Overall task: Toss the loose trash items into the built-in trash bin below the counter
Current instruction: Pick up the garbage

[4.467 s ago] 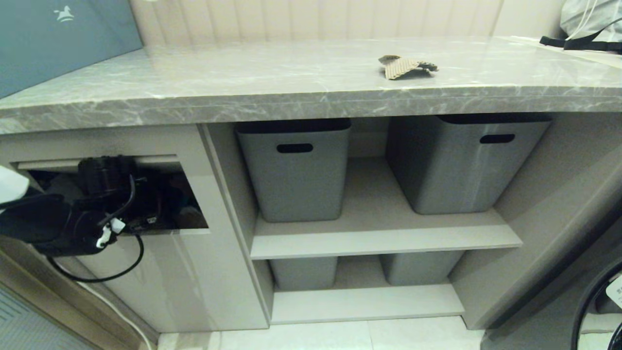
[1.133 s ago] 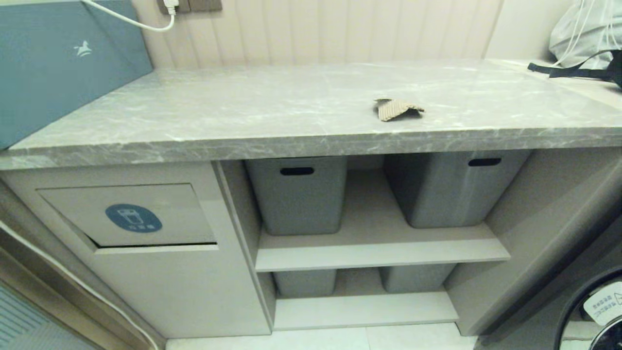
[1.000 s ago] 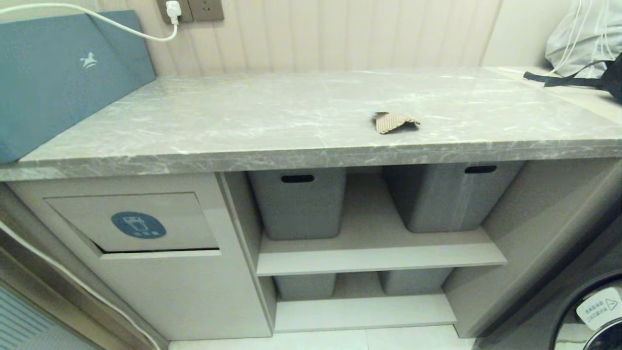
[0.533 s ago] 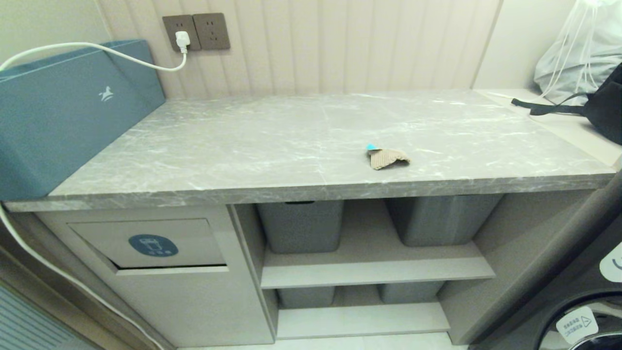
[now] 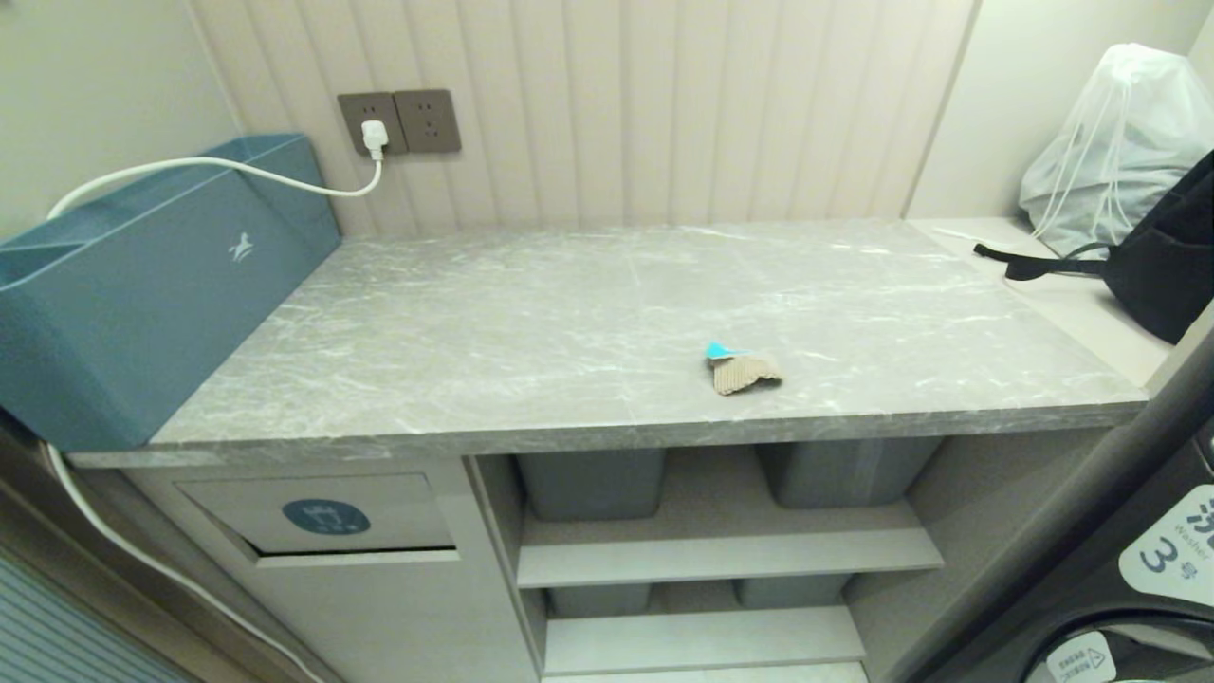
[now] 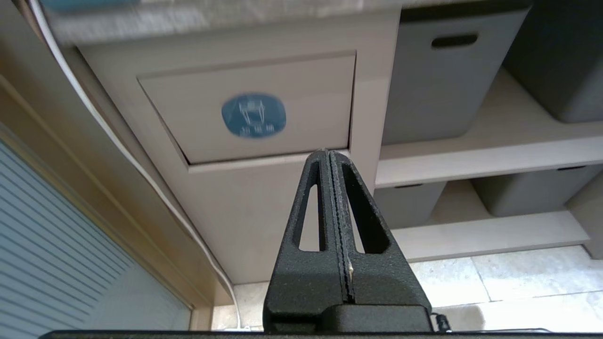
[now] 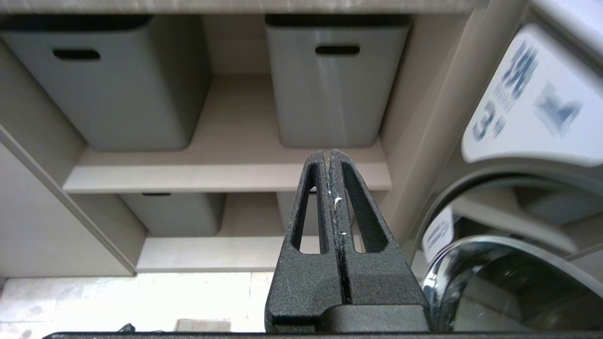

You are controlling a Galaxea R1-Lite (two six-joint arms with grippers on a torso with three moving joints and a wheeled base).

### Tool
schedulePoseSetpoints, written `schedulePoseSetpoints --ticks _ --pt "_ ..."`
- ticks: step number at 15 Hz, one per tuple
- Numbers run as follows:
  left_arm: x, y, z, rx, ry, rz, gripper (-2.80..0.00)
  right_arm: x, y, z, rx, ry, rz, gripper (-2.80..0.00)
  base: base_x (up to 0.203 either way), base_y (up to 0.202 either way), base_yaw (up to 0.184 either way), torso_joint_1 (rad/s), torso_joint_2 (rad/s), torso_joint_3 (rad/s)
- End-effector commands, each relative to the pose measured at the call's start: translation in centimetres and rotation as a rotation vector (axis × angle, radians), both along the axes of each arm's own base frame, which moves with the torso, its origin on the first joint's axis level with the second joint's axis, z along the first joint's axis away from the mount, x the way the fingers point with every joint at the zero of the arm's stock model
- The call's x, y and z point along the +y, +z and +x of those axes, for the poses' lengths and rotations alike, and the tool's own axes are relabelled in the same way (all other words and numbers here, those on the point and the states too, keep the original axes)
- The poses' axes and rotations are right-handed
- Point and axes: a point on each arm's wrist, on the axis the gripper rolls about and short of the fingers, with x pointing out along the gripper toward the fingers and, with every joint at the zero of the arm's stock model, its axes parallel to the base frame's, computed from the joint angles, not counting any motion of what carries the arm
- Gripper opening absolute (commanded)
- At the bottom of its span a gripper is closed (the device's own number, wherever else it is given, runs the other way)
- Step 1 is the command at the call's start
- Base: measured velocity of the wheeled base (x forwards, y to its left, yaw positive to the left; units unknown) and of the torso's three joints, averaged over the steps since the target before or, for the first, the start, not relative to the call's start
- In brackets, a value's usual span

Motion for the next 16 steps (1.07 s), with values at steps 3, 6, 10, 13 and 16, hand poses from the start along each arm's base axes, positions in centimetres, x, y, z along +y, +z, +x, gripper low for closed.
schedulePoseSetpoints --ticks 3,6,10,13,16 --pt "-0.1 3.8 -0.3 -0.048 -0.045 0.002 -2.8 0.0 0.0 0.0 -0.002 0.001 0.001 -2.8 0.0 0.0 0.0 0.163 -0.35 -0.185" --pt "-0.5 9.1 3.2 0.078 -0.239 -0.002 -2.09 0.0 0.0 0.0 -0.002 0.003 -0.005 -2.8 0.0 0.0 0.0 0.035 -0.06 -0.04" --pt "-1.5 14.1 14.0 0.221 -0.449 -0.011 0.0 0.0 0.0 0.0 -0.002 0.002 0.001 -2.8 0.0 0.0 0.0 0.0 0.0 0.0" --pt "-6.7 15.6 23.3 0.263 -0.625 0.02 0.0 0.0 0.0 0.0 -0.001 0.0 0.007 -2.8 0.0 0.0 0.0 0.0 0.0 0.0" --pt "-14.3 16.1 29.9 0.224 -0.729 0.049 0.0 0.0 0.0 0.0 -0.002 0.001 0.007 -2.8 0.0 0.0 0.0 0.0 0.0 0.0"
